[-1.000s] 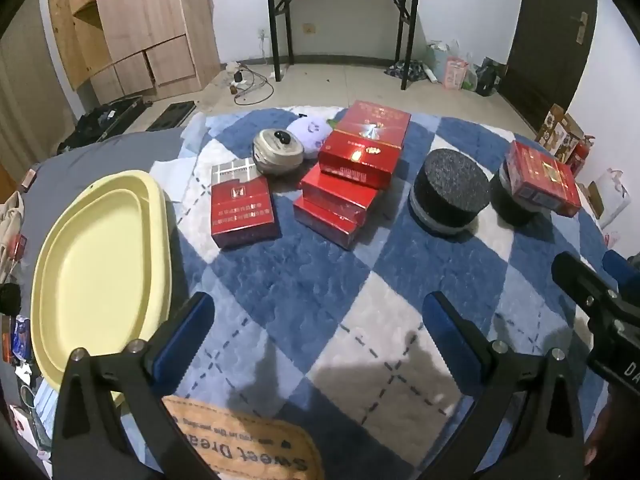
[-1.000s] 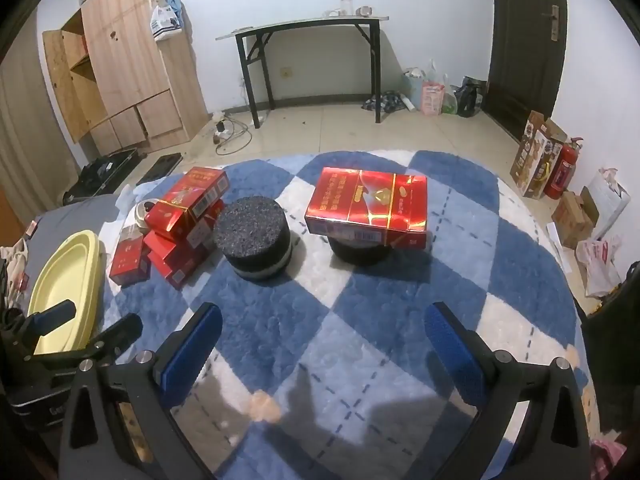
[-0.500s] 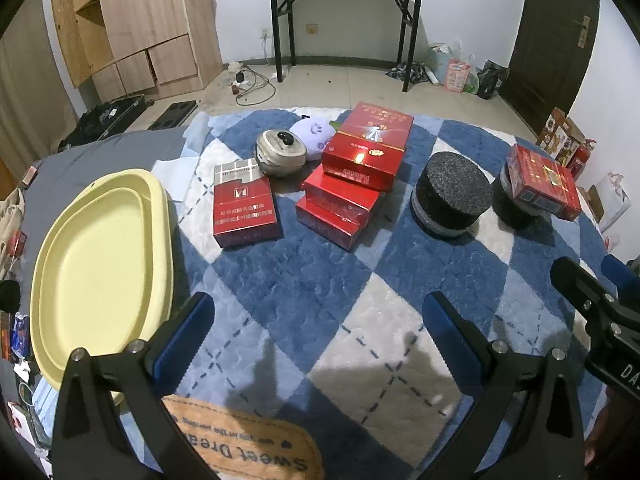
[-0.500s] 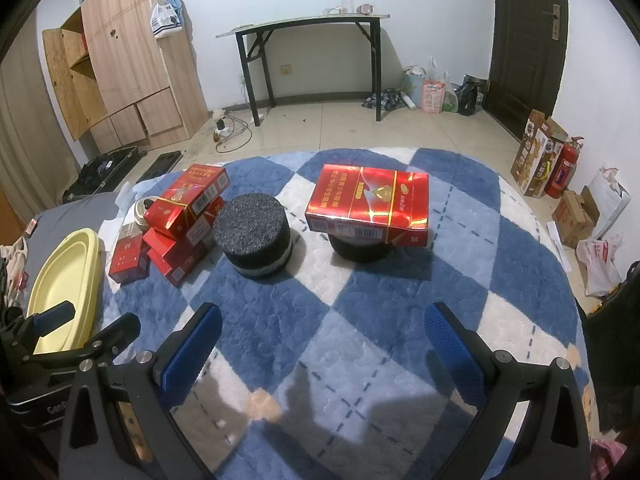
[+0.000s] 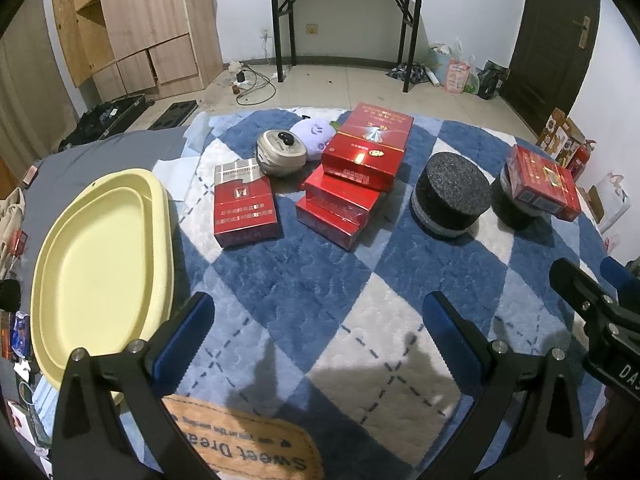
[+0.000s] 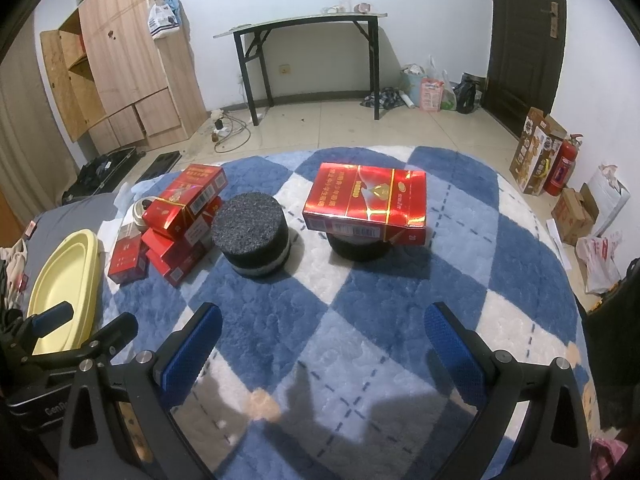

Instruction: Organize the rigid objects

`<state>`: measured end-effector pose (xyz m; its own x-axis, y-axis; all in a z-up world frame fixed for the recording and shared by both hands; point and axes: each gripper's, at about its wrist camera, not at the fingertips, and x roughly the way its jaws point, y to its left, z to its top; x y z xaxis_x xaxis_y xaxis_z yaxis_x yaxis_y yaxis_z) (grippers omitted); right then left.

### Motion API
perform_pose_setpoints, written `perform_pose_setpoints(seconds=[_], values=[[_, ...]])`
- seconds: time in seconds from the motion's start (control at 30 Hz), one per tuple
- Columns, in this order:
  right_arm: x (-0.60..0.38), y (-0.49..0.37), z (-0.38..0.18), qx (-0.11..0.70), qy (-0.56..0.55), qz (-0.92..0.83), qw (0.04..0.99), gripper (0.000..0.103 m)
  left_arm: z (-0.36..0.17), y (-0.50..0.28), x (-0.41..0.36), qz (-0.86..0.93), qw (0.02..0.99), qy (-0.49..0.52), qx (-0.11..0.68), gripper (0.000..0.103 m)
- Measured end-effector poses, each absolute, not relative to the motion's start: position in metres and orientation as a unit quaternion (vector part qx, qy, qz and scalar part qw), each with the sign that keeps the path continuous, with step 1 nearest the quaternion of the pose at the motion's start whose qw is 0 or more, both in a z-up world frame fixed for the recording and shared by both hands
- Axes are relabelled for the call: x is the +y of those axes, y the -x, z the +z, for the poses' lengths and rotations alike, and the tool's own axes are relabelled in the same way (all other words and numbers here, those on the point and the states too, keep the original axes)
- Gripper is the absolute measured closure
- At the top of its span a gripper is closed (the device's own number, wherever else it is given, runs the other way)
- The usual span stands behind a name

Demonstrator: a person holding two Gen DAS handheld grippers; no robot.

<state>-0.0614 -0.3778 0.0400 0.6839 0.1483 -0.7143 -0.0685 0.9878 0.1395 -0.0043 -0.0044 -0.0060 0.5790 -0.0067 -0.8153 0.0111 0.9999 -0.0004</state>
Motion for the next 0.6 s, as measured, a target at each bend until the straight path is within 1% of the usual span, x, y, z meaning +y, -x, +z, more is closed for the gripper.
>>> perform_pose_setpoints(seconds=[0.6], values=[[-0.3822,0.0623,0.0421,0.389,-0.066,0.055,0.917,0.000,0.0038,-0.0020,-0.0079,-0.032,0.890,0.000,0.454,0.000]])
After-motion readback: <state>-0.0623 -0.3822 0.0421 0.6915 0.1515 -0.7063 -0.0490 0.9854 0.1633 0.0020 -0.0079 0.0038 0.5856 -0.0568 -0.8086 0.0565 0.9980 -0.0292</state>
